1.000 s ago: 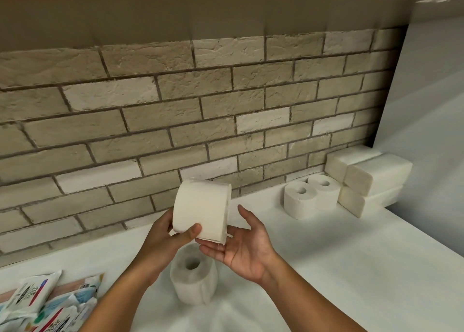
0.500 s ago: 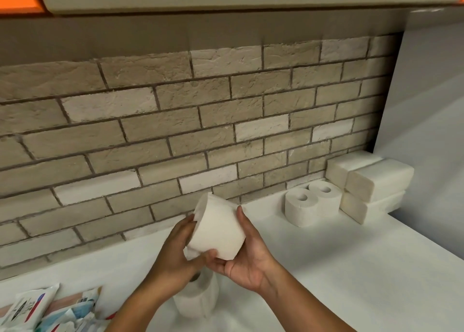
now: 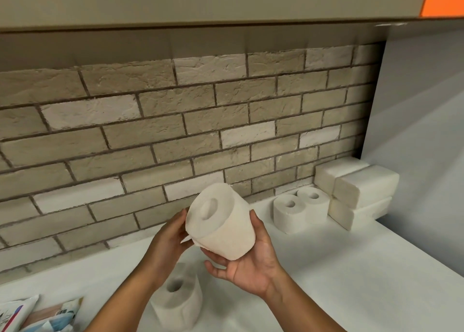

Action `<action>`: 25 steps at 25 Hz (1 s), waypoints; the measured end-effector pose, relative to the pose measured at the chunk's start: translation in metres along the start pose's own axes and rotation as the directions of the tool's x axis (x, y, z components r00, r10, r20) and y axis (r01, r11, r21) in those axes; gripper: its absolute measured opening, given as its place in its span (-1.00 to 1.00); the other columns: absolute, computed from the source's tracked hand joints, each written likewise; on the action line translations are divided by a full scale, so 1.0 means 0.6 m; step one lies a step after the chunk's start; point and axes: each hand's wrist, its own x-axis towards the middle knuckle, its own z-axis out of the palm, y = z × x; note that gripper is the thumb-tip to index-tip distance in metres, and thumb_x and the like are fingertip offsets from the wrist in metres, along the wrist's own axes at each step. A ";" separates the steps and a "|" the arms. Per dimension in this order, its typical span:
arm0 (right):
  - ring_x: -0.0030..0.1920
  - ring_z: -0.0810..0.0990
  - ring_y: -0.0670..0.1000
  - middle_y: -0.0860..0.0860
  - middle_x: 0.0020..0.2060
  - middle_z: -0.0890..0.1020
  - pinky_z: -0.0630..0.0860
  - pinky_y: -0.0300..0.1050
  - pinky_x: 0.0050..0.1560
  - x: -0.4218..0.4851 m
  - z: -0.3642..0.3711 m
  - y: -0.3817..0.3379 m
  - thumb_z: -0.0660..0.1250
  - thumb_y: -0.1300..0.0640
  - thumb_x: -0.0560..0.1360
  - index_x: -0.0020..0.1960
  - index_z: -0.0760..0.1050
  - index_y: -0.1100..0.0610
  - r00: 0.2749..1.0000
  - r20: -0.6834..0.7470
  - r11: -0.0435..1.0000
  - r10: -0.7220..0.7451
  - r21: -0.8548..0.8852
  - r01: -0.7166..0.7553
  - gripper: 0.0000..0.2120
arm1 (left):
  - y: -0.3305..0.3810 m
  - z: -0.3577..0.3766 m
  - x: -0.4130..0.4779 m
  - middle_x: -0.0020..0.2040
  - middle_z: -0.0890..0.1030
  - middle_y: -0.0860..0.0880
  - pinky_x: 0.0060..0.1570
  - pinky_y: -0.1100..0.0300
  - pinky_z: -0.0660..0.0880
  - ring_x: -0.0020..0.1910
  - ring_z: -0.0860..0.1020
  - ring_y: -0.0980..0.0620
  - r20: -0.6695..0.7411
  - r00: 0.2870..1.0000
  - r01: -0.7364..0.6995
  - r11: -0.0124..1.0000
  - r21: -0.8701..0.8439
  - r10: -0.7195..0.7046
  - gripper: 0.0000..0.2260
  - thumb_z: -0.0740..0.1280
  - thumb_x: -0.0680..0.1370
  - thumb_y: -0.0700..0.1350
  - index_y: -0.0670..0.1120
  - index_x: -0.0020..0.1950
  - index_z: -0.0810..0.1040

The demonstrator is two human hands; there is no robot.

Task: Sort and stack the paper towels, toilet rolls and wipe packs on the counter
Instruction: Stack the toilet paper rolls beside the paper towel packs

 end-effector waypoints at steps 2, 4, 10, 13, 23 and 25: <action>0.26 0.54 0.32 0.33 0.41 0.49 0.49 0.21 0.13 -0.004 -0.014 -0.016 0.40 -0.40 0.37 0.38 0.58 0.19 1.000 0.011 1.000 -0.007 0.000 0.007 -0.18 | 0.005 0.027 0.005 0.23 0.64 -0.19 0.16 0.00 0.50 0.19 0.59 -0.09 0.025 0.999 -0.023 1.000 -0.002 0.023 -0.70 0.29 0.61 0.03 -0.06 0.26 0.64; 0.27 0.52 0.32 0.33 0.41 0.50 0.47 0.23 0.17 -0.009 -0.029 -0.037 0.38 -0.42 0.37 0.37 0.58 0.18 1.000 -0.009 1.000 -0.012 -0.007 0.012 -0.17 | 0.006 0.052 0.011 0.20 0.65 -0.21 0.11 -0.01 0.53 0.17 0.61 -0.14 0.014 0.999 -0.033 0.999 -0.008 0.033 -0.74 0.32 0.60 -0.04 -0.07 0.24 0.65; 0.27 0.60 0.26 0.20 0.20 0.69 0.48 0.19 0.25 -0.020 -0.074 -0.108 0.32 -0.33 0.48 0.36 0.56 0.05 0.971 -0.230 0.998 -0.065 -0.041 0.057 -0.39 | 0.007 0.121 0.023 0.17 0.69 -0.09 0.11 -0.02 0.57 0.22 0.62 -0.13 -0.037 0.999 -0.024 0.999 0.040 0.026 -0.75 0.30 0.61 -0.06 0.00 0.26 0.65; 0.33 0.58 0.28 0.25 0.25 0.65 0.45 0.21 0.40 -0.030 -0.092 -0.138 0.31 -0.17 0.59 0.41 0.52 0.18 0.978 -0.193 0.981 -0.084 0.155 0.115 -0.45 | -0.008 0.164 0.025 0.26 0.65 0.02 0.16 -0.01 0.53 0.28 0.58 -0.04 -0.007 0.995 -0.104 0.992 0.069 0.104 -0.62 0.39 0.54 0.10 0.06 0.34 0.58; 0.11 0.71 0.27 0.26 0.26 0.64 0.70 0.11 -0.10 -0.059 -0.158 -0.193 0.27 -0.15 0.60 0.35 0.59 0.24 0.996 -0.070 0.956 -0.056 0.284 0.074 -0.47 | -0.129 0.317 0.038 0.56 0.30 0.13 0.43 -0.03 0.36 0.55 0.27 0.05 -0.030 0.852 -0.425 0.724 0.543 0.523 -0.14 0.55 0.46 0.00 0.00 0.62 0.13; 0.22 0.65 0.28 0.26 0.31 0.61 0.68 0.14 -0.06 -0.059 -0.167 -0.201 0.27 -0.13 0.60 0.40 0.54 0.23 0.997 -0.057 0.945 -0.047 0.322 0.063 -0.46 | -0.143 0.335 0.049 0.59 0.25 0.13 0.49 -0.05 0.30 0.57 0.22 0.08 -0.085 0.830 -0.411 0.708 0.575 0.551 -0.36 0.32 0.62 0.04 0.01 0.63 0.12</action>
